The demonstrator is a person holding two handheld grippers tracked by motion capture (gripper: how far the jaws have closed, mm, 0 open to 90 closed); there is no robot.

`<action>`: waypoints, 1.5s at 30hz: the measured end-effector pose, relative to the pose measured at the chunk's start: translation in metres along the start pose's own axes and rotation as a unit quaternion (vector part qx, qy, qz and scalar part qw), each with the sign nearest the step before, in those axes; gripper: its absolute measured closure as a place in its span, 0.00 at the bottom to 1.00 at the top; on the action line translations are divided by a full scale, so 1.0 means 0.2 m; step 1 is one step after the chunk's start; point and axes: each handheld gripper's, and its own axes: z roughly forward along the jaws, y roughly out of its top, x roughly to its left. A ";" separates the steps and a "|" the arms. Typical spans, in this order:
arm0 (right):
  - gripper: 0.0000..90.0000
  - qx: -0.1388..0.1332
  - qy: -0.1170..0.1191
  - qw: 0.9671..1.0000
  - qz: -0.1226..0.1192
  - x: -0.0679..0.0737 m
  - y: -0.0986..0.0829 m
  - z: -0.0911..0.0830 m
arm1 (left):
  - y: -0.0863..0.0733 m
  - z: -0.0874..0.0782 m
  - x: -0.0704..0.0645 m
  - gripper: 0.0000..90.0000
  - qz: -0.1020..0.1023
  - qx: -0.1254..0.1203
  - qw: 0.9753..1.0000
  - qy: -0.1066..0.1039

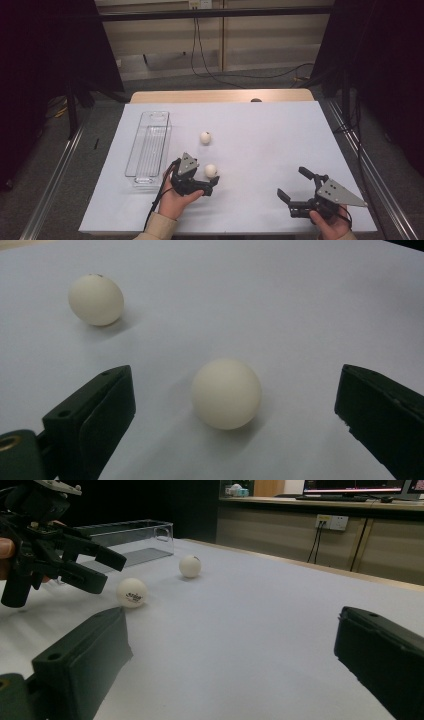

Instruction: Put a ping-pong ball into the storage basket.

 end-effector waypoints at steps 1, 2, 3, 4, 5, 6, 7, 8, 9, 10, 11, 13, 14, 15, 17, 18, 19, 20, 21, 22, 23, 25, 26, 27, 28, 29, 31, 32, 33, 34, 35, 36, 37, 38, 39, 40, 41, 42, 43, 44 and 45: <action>0.01 0.000 0.001 1.000 -0.001 0.00 0.00 0.00 | 0.00 0.00 0.00 0.03 -0.003 0.001 1.000 -0.002; 0.01 0.000 0.000 1.000 -0.001 0.00 0.00 0.00 | 0.00 0.01 0.00 0.03 -0.002 0.002 1.000 0.000; 0.01 0.000 0.001 1.000 0.000 0.00 0.00 0.00 | 0.00 0.01 0.00 0.03 0.000 0.005 1.000 0.000; 0.01 0.000 0.001 1.000 0.000 0.00 0.00 0.00 | 0.00 0.01 0.00 0.03 -0.004 0.006 1.000 -0.001; 0.01 0.000 0.001 1.000 0.000 0.00 0.00 0.00 | 0.00 0.01 0.00 0.03 -0.005 0.006 1.000 -0.001; 0.01 -0.001 0.000 1.000 0.000 0.00 0.00 0.00 | 0.00 0.01 0.00 0.03 -0.003 0.006 1.000 0.000; 0.01 -0.001 0.001 1.000 0.000 0.00 0.00 0.00 | 0.00 0.02 0.00 0.03 -0.006 0.006 1.000 -0.001; 0.01 -0.001 0.001 1.000 0.000 0.00 0.00 0.00 | 0.00 0.02 0.00 0.03 -0.006 0.006 1.000 -0.001; 0.01 -0.001 0.001 1.000 0.001 0.00 0.00 0.00 | 0.00 0.02 0.00 0.03 -0.008 0.007 1.000 -0.002; 0.01 -0.001 0.001 1.000 0.001 0.00 0.00 0.00 | 0.00 0.02 0.00 0.03 -0.004 0.011 1.000 0.001; 0.01 -0.001 0.001 1.000 0.001 0.00 0.00 0.00 | 0.00 0.03 0.00 0.03 -0.007 0.009 1.000 0.001; 0.01 -0.002 0.001 1.000 0.002 0.00 0.00 0.00 | 0.00 0.03 0.00 0.03 -0.008 0.012 1.000 0.001; 0.01 -0.002 0.001 1.000 0.002 0.00 0.00 0.00 | 0.00 0.03 0.00 0.03 -0.006 0.013 1.000 0.002; 0.01 -0.002 0.001 1.000 0.002 0.00 0.00 0.00 | 0.00 0.04 0.01 0.03 -0.005 0.015 1.000 0.002; 0.01 -0.003 0.001 1.000 0.001 0.00 0.00 0.00 | 0.00 0.04 0.00 0.04 -0.007 0.017 1.000 0.002; 0.01 -0.002 0.001 1.000 0.001 0.00 0.00 0.00 | 0.00 0.04 0.00 0.04 -0.006 0.018 1.000 0.003; 0.01 -0.003 0.001 1.000 0.001 0.00 0.00 0.00 | 0.00 0.04 0.01 0.04 -0.005 0.019 1.000 0.005; 0.01 -0.003 0.001 1.000 0.002 0.00 0.00 0.00 | 0.00 0.04 0.01 0.04 -0.007 0.018 1.000 0.005; 0.01 -0.002 0.001 1.000 0.002 0.00 0.00 0.00 | 0.00 0.05 0.01 0.04 -0.008 0.018 1.000 0.006; 0.01 -0.003 0.001 1.000 0.002 0.00 0.00 0.00 | 0.00 0.05 0.01 0.04 -0.009 0.020 1.000 0.005; 0.01 -0.003 0.001 1.000 0.002 0.00 0.00 0.00 | 0.00 0.05 0.01 0.04 -0.009 0.021 1.000 0.005; 0.01 -0.003 0.001 1.000 0.002 0.00 0.00 0.00 | 0.00 0.05 0.01 0.04 -0.010 0.024 1.000 0.002; 0.01 -0.003 0.001 1.000 0.002 0.00 0.00 0.00 | 0.00 0.06 0.01 0.04 -0.010 0.024 1.000 0.002; 0.01 -0.003 0.001 1.000 0.002 0.00 0.00 0.00 | 0.00 0.06 0.01 0.04 -0.010 0.026 1.000 0.001; 0.01 -0.003 0.001 1.000 0.002 0.00 0.00 0.00 | 0.00 0.06 0.01 0.04 -0.010 0.027 1.000 0.001; 0.01 -0.004 0.001 1.000 0.002 0.00 0.00 0.00 | 0.00 0.06 0.01 0.04 -0.012 0.027 1.000 0.001; 0.01 -0.004 0.002 1.000 0.003 0.00 0.00 0.00 | 0.00 0.07 0.01 0.04 -0.009 0.032 0.999 0.000; 0.01 -0.003 0.001 1.000 0.002 0.00 0.00 0.00 | 0.00 0.07 0.01 0.04 -0.011 0.033 0.999 -0.001; 0.01 -0.003 0.001 1.000 0.002 0.00 0.00 0.00 | 0.00 0.07 0.01 0.04 -0.007 0.035 0.999 -0.001; 0.01 -0.003 0.001 1.000 0.003 0.00 0.00 0.00 | 0.00 0.08 0.01 0.04 -0.006 0.037 0.999 -0.001; 0.01 -0.003 0.002 1.000 0.003 0.00 0.00 0.00 | 0.00 0.08 0.01 0.04 -0.010 0.037 0.999 0.000; 0.01 -0.003 0.002 1.000 0.003 0.00 0.00 0.00 | 0.00 0.08 0.01 0.04 -0.012 0.038 0.999 0.001; 0.01 -0.004 0.002 1.000 0.002 0.00 0.00 0.00 | 0.00 0.08 0.01 0.04 -0.012 0.039 0.999 0.004; 0.01 -0.004 0.002 1.000 0.003 0.00 0.00 0.00 | 0.00 0.08 0.01 0.04 -0.011 0.040 0.999 0.006; 0.01 -0.003 0.001 1.000 0.003 0.00 0.00 0.00 | 0.00 0.08 0.02 0.04 -0.011 0.041 0.999 0.008; 0.01 -0.003 0.002 1.000 0.003 0.00 0.00 0.00 | 0.00 0.08 0.02 0.04 -0.013 0.041 0.999 0.008; 0.01 -0.003 0.002 1.000 0.003 0.00 0.00 0.00 | 0.00 0.08 0.02 0.04 -0.014 0.042 0.999 0.006; 0.01 -0.003 0.002 1.000 0.002 0.00 0.00 0.00 | 0.00 0.08 0.02 0.04 -0.013 0.041 0.999 0.005; 0.01 -0.003 0.002 1.000 0.002 0.00 0.00 0.00 | 0.00 0.08 0.02 0.04 -0.010 0.044 0.999 0.007; 0.01 -0.003 0.002 1.000 0.002 0.00 0.00 0.00 | 0.00 0.08 0.02 0.04 -0.008 0.045 0.999 0.007; 0.01 -0.003 0.002 1.000 0.002 0.00 0.00 0.00 | 0.00 0.08 0.02 0.04 -0.009 0.046 0.999 0.006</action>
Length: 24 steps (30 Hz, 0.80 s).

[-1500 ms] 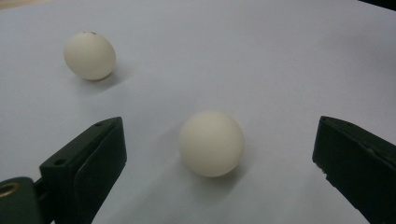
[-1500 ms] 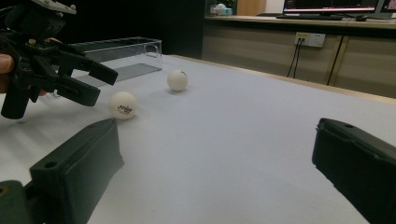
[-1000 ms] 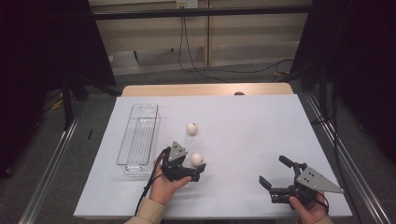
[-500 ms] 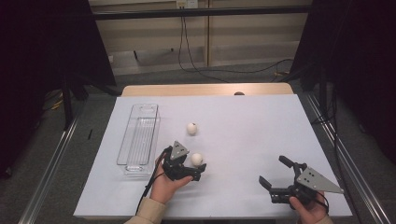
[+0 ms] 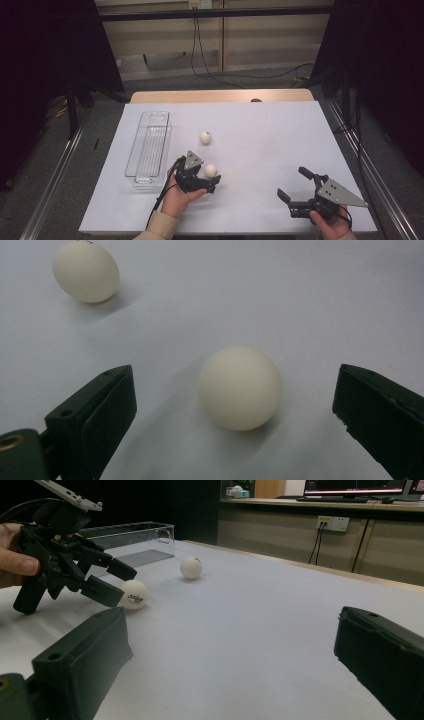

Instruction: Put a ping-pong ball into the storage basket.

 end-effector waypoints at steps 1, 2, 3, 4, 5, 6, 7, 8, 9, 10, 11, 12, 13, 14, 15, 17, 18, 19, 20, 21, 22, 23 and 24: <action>0.01 0.000 0.000 1.000 0.000 0.00 0.00 0.00 | 0.00 0.00 0.00 0.04 -0.004 0.000 1.000 -0.001; 0.01 0.000 0.000 1.000 0.000 0.00 0.00 0.00 | 0.00 0.00 0.00 0.04 -0.003 0.002 1.000 0.002; 0.01 0.000 0.000 1.000 0.000 0.00 0.00 0.00 | 0.00 0.01 0.00 0.04 -0.003 0.001 1.000 0.004; 0.01 0.000 0.000 1.000 0.000 0.00 0.00 0.00 | 0.00 0.01 0.00 0.04 -0.001 0.003 1.000 0.004; 0.01 0.000 0.000 1.000 0.000 0.00 0.00 0.00 | 0.00 0.01 0.00 0.04 -0.004 0.005 1.000 0.002; 0.01 0.000 0.001 1.000 -0.001 0.00 0.00 0.00 | 0.00 0.01 0.00 0.05 -0.006 0.006 1.000 0.001; 0.01 0.000 0.000 1.000 -0.001 0.00 0.00 0.00 | 0.00 0.01 0.01 0.05 -0.005 0.008 1.000 0.003; 0.01 0.000 0.000 1.000 0.000 0.00 0.00 0.00 | 0.00 0.01 0.00 0.05 -0.009 0.007 1.000 0.004; 0.01 0.000 0.000 1.000 0.000 0.00 0.00 0.00 | 0.01 0.01 0.01 0.05 -0.008 0.009 1.000 0.003; 0.01 0.000 0.001 1.000 0.000 0.00 0.00 0.00 | 0.01 0.01 0.01 0.06 -0.007 0.011 1.000 0.003; 0.01 0.000 0.001 1.000 0.000 0.00 0.00 0.00 | 0.01 0.01 0.00 0.06 -0.006 0.012 1.000 0.004; 0.01 0.000 0.001 1.000 -0.001 0.00 0.00 0.00 | 0.01 0.02 0.00 0.06 -0.005 0.013 1.000 0.003; 0.01 0.000 0.001 1.000 -0.001 0.00 0.00 0.00 | 0.01 0.02 0.00 0.07 -0.004 0.014 1.000 0.003; 0.01 0.000 0.001 1.000 -0.001 0.00 0.00 0.00 | 0.01 0.02 0.00 0.08 -0.003 0.017 1.000 0.005; 0.01 0.000 0.001 1.000 -0.001 0.00 0.00 0.00 | 0.01 0.02 0.00 0.08 -0.002 0.018 1.000 0.007; 0.01 0.000 0.000 1.000 0.000 0.00 0.00 0.00 | 0.01 0.02 0.00 0.11 -0.003 0.020 1.000 0.006; 0.01 0.000 0.001 1.000 0.000 0.00 0.00 0.00 | 0.01 0.02 0.00 0.12 -0.002 0.020 1.000 0.006; 0.01 0.000 0.000 1.000 0.000 0.00 0.00 0.00 | 0.01 0.03 0.00 0.13 -0.001 0.021 1.000 0.004; 0.01 0.000 0.000 1.000 0.001 0.00 0.00 0.00 | 0.01 0.03 0.01 0.14 0.000 0.022 1.000 0.005; 0.01 0.000 0.000 1.000 0.000 0.00 0.00 0.00 | 0.01 0.03 0.01 0.15 -0.003 0.023 1.000 0.004; 0.01 0.000 0.000 1.000 0.000 0.00 0.00 0.00 | 0.01 0.03 0.01 0.16 -0.003 0.023 1.000 0.003; 0.01 0.000 0.000 1.000 0.000 0.00 0.00 0.00 | 0.01 0.03 0.01 0.17 0.000 0.025 1.000 0.003; 0.01 0.000 0.000 1.000 0.000 0.00 0.00 0.00 | 0.01 0.03 0.01 0.18 -0.001 0.025 1.000 0.004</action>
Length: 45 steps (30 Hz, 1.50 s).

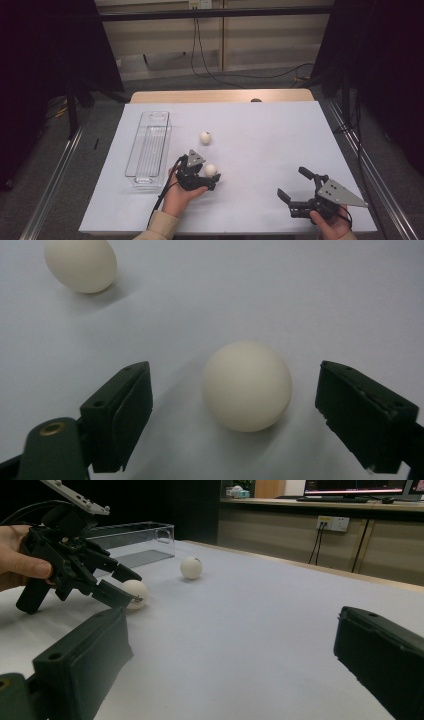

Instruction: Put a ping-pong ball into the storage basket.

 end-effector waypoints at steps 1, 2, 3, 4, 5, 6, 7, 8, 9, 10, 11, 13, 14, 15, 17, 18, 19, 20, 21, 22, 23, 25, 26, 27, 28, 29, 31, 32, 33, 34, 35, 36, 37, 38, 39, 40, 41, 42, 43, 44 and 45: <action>0.01 0.000 0.000 1.000 0.000 0.00 0.00 0.00 | 0.00 0.00 0.00 0.19 0.001 0.001 1.000 0.000; 0.01 0.000 0.000 1.000 0.000 0.00 0.00 0.00 | 0.00 0.00 0.00 0.20 0.002 0.000 1.000 -0.002; 0.01 0.000 0.000 1.000 0.000 0.00 0.00 0.00 | 0.00 0.00 0.00 0.22 0.002 0.001 1.000 -0.001; 0.01 0.000 0.000 1.000 0.000 0.00 0.00 0.00 | 0.00 0.00 0.00 0.22 0.004 0.002 1.000 -0.002; 0.01 0.000 0.000 1.000 0.000 0.00 0.00 0.00 | 0.00 0.01 0.00 0.22 0.004 0.002 1.000 -0.003; 0.01 0.000 0.000 1.000 0.000 0.00 0.00 0.00 | 0.00 0.01 0.00 0.23 0.006 0.003 1.000 -0.004; 0.01 0.000 0.000 1.000 0.000 0.00 0.00 0.00 | 0.00 0.01 0.00 0.24 0.006 0.005 1.000 -0.004; 0.01 0.000 0.000 1.000 0.000 0.00 0.00 0.00 | 0.00 0.01 0.00 0.24 0.007 0.006 1.000 -0.006; 0.01 0.000 0.000 1.000 0.000 0.00 0.00 0.00 | 0.00 0.01 0.00 0.25 0.008 0.006 1.000 -0.007; 0.01 0.000 0.000 1.000 0.000 0.00 0.00 0.00 | 0.00 0.01 0.00 0.25 0.008 0.007 1.000 -0.007; 0.01 0.000 0.000 1.000 0.000 0.00 0.00 0.00 | 0.00 0.01 0.00 0.26 0.007 0.008 1.000 -0.007; 0.01 0.000 0.000 1.000 0.000 0.00 0.00 0.00 | 0.00 0.01 0.00 0.28 0.010 0.008 1.000 -0.008; 0.01 0.000 0.000 1.000 0.000 0.00 0.00 0.00 | 0.00 0.01 0.00 0.28 0.009 0.009 1.000 -0.008; 0.01 0.000 0.000 1.000 0.000 0.00 0.00 0.00 | 0.00 0.01 0.00 0.28 0.008 0.009 1.000 -0.009; 0.01 0.000 0.000 1.000 0.000 0.00 0.00 0.00 | 0.00 0.02 0.00 0.29 0.008 0.011 1.000 -0.010; 0.01 0.000 0.000 1.000 0.000 0.00 0.00 0.00 | 0.00 0.02 0.00 0.29 0.009 0.011 1.000 -0.010; 0.01 0.000 0.000 1.000 0.000 0.00 0.00 0.00 | 0.00 0.02 0.00 0.29 0.010 0.012 1.000 -0.010; 0.01 0.000 0.000 1.000 0.000 0.00 0.00 0.00 | 0.00 0.02 0.00 0.29 0.010 0.012 1.000 -0.009; 0.01 0.000 0.000 1.000 0.000 0.00 0.00 0.00 | 0.00 0.02 0.00 0.30 0.009 0.013 1.000 -0.010; 0.01 0.000 0.000 1.000 0.000 0.00 0.00 0.00 | 0.00 0.02 0.00 0.30 0.009 0.013 1.000 -0.010; 0.01 0.000 0.000 1.000 0.000 0.00 0.00 0.00 | 0.00 0.02 0.00 0.30 0.010 0.014 1.000 -0.010; 0.01 0.000 0.000 1.000 0.000 0.00 0.00 0.00 | 0.00 0.02 0.00 0.31 0.010 0.015 1.000 -0.011; 0.01 0.000 0.000 1.000 0.001 0.00 0.00 0.00 | 0.00 0.02 0.00 0.31 0.010 0.015 1.000 -0.011; 0.01 0.000 0.000 1.000 0.001 0.00 0.00 0.00 | 0.00 0.02 0.00 0.31 0.010 0.015 1.000 -0.012; 0.01 0.000 0.000 1.000 0.000 0.00 0.00 0.00 | 0.00 0.02 0.00 0.31 0.010 0.015 1.000 -0.011; 0.01 0.000 0.000 1.000 0.000 0.00 0.00 0.00 | 0.00 0.02 0.00 0.32 0.009 0.015 1.000 -0.011; 0.01 0.001 0.000 1.000 0.001 0.00 0.00 0.00 | 0.00 0.02 0.00 0.32 0.009 0.015 1.000 -0.012; 0.01 0.000 0.000 1.000 0.000 0.00 0.00 0.00 | 0.00 0.02 0.00 0.33 0.009 0.014 1.000 -0.011; 0.01 0.000 0.000 1.000 0.000 0.00 0.00 0.00 | 0.00 0.02 0.01 0.34 0.010 0.014 1.000 -0.011; 0.01 0.000 0.000 1.000 0.000 0.00 0.00 0.00 | 0.00 0.02 0.01 0.34 0.009 0.015 1.000 -0.012; 0.01 0.001 0.000 1.000 0.000 0.00 0.00 0.00 | 0.00 0.02 0.01 0.34 0.010 0.016 1.000 -0.012; 0.01 0.000 0.000 1.000 0.000 0.00 0.00 0.00 | 0.00 0.02 0.01 0.34 0.010 0.016 1.000 -0.013; 0.01 0.000 0.000 1.000 0.000 0.00 0.00 0.00 | 0.00 0.02 0.01 0.35 0.009 0.016 1.000 -0.012; 0.01 0.001 0.000 1.000 0.000 0.00 0.00 0.00 | 0.00 0.02 0.01 0.35 0.009 0.016 1.000 -0.012; 0.01 0.001 0.000 1.000 0.001 0.00 0.00 0.00 | 0.00 0.02 0.01 0.35 0.009 0.016 1.000 -0.013; 0.01 0.000 0.000 1.000 0.000 0.00 0.00 0.00 | 0.00 0.02 0.01 0.35 0.009 0.016 1.000 -0.013; 0.01 0.001 0.000 1.000 0.000 0.00 0.00 0.00 | 0.00 0.02 0.01 0.36 0.009 0.016 1.000 -0.013; 0.01 0.001 0.000 1.000 0.000 0.00 0.00 0.00 | 0.00 0.02 0.01 0.36 0.010 0.016 1.000 -0.014; 0.01 0.001 0.000 1.000 0.000 0.00 0.00 0.00 | 0.00 0.02 0.01 0.37 0.011 0.016 1.000 -0.013; 0.01 0.000 0.000 1.000 0.000 0.00 0.00 0.00 | 0.00 0.02 0.01 0.37 0.011 0.016 1.000 -0.013; 0.01 0.001 0.000 1.000 0.000 0.00 0.00 0.00 | 0.00 0.02 0.01 0.37 0.010 0.016 1.000 -0.014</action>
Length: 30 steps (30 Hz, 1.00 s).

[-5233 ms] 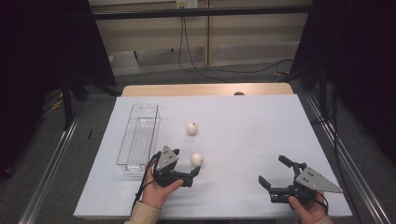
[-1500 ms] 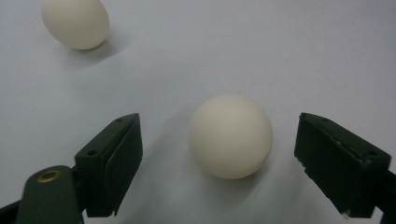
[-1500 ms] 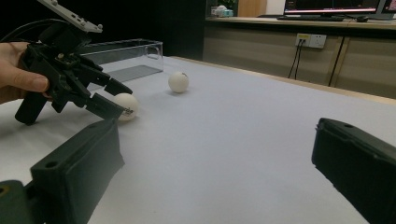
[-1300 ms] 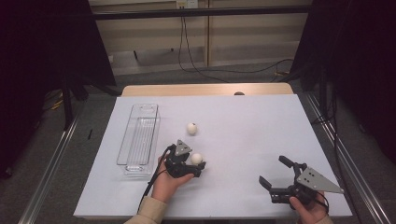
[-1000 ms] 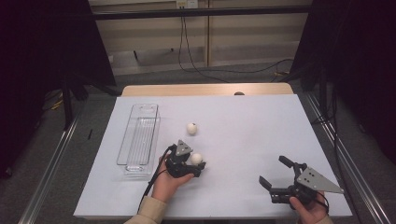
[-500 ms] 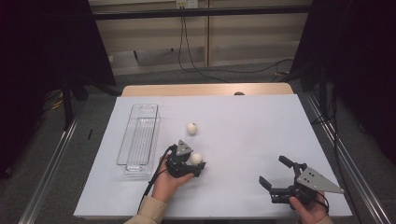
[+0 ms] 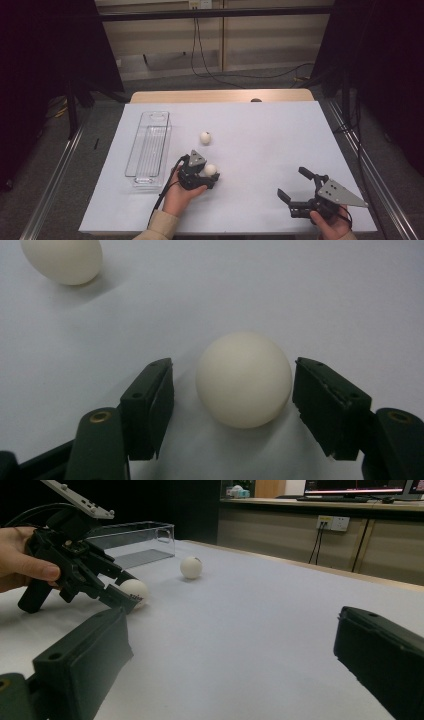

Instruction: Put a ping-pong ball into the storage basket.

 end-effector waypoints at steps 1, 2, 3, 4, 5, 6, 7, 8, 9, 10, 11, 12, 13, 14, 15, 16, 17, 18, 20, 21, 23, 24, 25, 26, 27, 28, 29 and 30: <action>0.01 0.000 0.000 1.000 0.000 0.00 0.00 0.00 | 0.00 0.00 0.00 0.37 -0.001 0.000 1.000 -0.001; 0.01 0.000 0.000 1.000 0.000 0.00 0.00 0.00 | 0.00 0.00 0.00 0.38 -0.001 0.000 1.000 0.000; 0.01 0.000 0.000 1.000 0.000 0.00 0.00 0.00 | 0.00 0.00 0.00 0.38 -0.001 0.000 1.000 0.000; 0.01 0.000 0.000 1.000 0.000 0.00 0.00 0.00 | 0.00 0.00 0.00 0.38 -0.003 -0.001 1.000 -0.001; 0.01 0.000 0.000 1.000 0.000 0.00 0.00 0.00 | 0.00 0.00 0.00 0.39 -0.002 0.000 1.000 0.000; 0.01 0.000 0.000 1.000 0.000 0.00 0.00 0.00 | 0.00 0.00 0.00 0.39 -0.004 -0.002 1.000 0.000; 0.01 0.000 0.000 1.000 0.000 0.00 0.00 0.00 | 0.00 0.00 0.00 0.40 -0.004 -0.002 1.000 0.000; 0.01 0.000 0.000 1.000 0.000 0.00 0.00 0.00 | 0.00 0.00 0.00 0.40 -0.005 -0.002 1.000 -0.001; 0.01 0.000 0.000 1.000 0.000 0.00 0.00 0.00 | 0.00 0.00 0.00 0.40 -0.003 -0.002 1.000 -0.001; 0.01 0.000 0.000 1.000 0.000 0.00 0.00 0.00 | 0.00 0.00 0.00 0.41 -0.003 -0.002 1.000 -0.001; 0.01 0.000 0.000 1.000 0.000 0.00 0.00 0.00 | 0.00 0.00 0.00 0.41 -0.001 -0.001 1.000 0.000; 0.01 0.001 -0.001 1.000 0.000 0.00 0.00 0.00 | 0.00 0.00 0.00 0.41 -0.001 -0.001 1.000 0.001; 0.01 0.000 0.000 1.000 0.000 0.00 0.00 0.00 | 0.00 0.00 0.00 0.41 0.000 -0.001 1.000 0.001; 0.01 0.000 -0.001 1.000 0.001 0.00 0.00 0.00 | 0.00 0.00 0.00 0.42 -0.002 -0.002 1.000 -0.001; 0.01 0.000 -0.001 1.000 0.001 0.00 0.00 0.00 | 0.00 0.00 0.00 0.43 -0.002 -0.002 1.000 -0.001; 0.01 0.000 0.000 1.000 0.001 0.00 0.00 0.00 | 0.00 0.00 0.00 0.43 -0.002 -0.001 1.000 0.000; 0.01 0.001 0.000 1.000 0.001 0.00 0.00 0.00 | 0.00 0.00 0.00 0.44 -0.002 -0.002 1.000 0.000; 0.01 0.000 -0.001 1.000 0.000 0.00 0.00 0.00 | 0.00 0.01 0.00 0.44 -0.003 -0.002 1.000 -0.001; 0.01 0.000 0.000 1.000 -0.001 0.00 0.00 0.00 | 0.00 0.01 0.00 0.45 0.001 -0.002 1.000 0.000; 0.01 0.001 0.000 1.000 -0.001 0.00 0.00 0.00 | 0.00 0.01 0.00 0.46 0.001 -0.002 1.000 0.000; 0.01 0.001 -0.001 1.000 -0.001 0.00 0.00 0.00 | 0.00 0.00 0.00 0.47 0.004 -0.001 1.000 0.001; 0.01 0.001 0.000 1.000 -0.002 0.00 0.00 0.00 | 0.00 0.00 0.00 0.48 0.004 0.000 1.000 0.000; 0.01 0.001 0.000 1.000 -0.002 0.00 0.00 0.00 | 0.00 0.00 0.00 0.48 0.004 0.000 1.000 0.000; 0.01 0.001 0.000 1.000 -0.002 0.00 0.00 0.00 | 0.00 0.00 0.00 0.49 0.005 -0.001 1.000 0.001; 0.01 0.001 -0.001 1.000 -0.002 0.00 0.00 0.00 | 0.00 0.00 0.00 0.49 0.005 0.001 1.000 0.001; 0.01 0.001 -0.001 1.000 -0.002 0.00 0.00 0.00 | 0.00 0.00 0.00 0.50 0.005 0.000 1.000 0.000; 0.01 0.002 -0.001 1.000 -0.001 0.00 0.00 0.00 | 0.00 0.00 0.00 0.50 0.005 0.000 1.000 0.000; 0.01 0.002 -0.001 1.000 -0.001 0.00 0.00 0.00 | 0.00 0.00 0.00 0.51 0.005 0.001 1.000 -0.001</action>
